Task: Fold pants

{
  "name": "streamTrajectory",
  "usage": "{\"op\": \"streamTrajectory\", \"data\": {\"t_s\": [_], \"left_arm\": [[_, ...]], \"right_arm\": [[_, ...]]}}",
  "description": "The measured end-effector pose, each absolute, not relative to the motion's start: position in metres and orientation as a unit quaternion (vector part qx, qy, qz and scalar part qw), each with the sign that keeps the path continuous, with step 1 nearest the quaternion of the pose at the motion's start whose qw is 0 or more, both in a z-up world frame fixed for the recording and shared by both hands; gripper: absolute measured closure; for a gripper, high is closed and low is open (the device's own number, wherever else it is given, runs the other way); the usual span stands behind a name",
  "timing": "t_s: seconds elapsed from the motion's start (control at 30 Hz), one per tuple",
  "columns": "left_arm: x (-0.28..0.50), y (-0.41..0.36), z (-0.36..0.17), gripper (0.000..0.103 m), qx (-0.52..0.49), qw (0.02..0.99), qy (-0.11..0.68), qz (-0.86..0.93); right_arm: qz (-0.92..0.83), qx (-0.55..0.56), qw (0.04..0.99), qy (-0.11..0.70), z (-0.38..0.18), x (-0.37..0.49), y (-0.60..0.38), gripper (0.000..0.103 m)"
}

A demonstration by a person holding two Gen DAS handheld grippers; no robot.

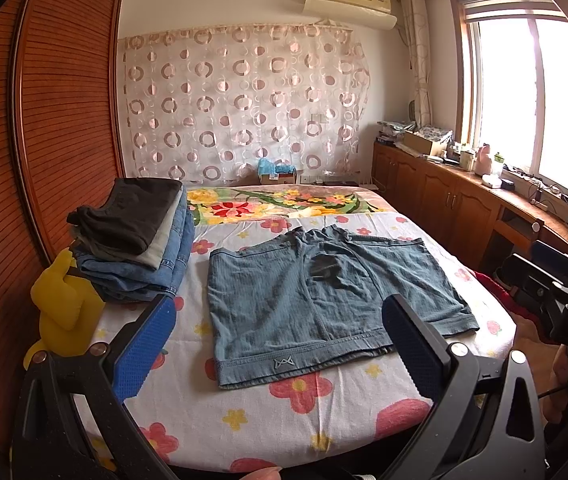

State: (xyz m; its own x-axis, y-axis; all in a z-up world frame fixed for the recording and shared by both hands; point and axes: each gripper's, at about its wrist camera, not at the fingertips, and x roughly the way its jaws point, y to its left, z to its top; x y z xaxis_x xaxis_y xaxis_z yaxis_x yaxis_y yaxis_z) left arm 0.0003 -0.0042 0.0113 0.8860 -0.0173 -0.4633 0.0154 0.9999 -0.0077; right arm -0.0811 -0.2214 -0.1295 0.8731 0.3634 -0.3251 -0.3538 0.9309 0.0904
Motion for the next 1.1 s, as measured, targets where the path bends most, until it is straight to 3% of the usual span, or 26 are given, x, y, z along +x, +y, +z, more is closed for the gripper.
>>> {"op": "streamTrajectory", "data": {"t_s": [1.1], "left_arm": [[0.0030, -0.0051, 0.0020, 0.000, -0.007, 0.965, 0.260, -0.011]], "right_arm": [[0.185, 0.011, 0.966, 0.182, -0.1334, -0.0751, -0.2257, 0.000]]}}
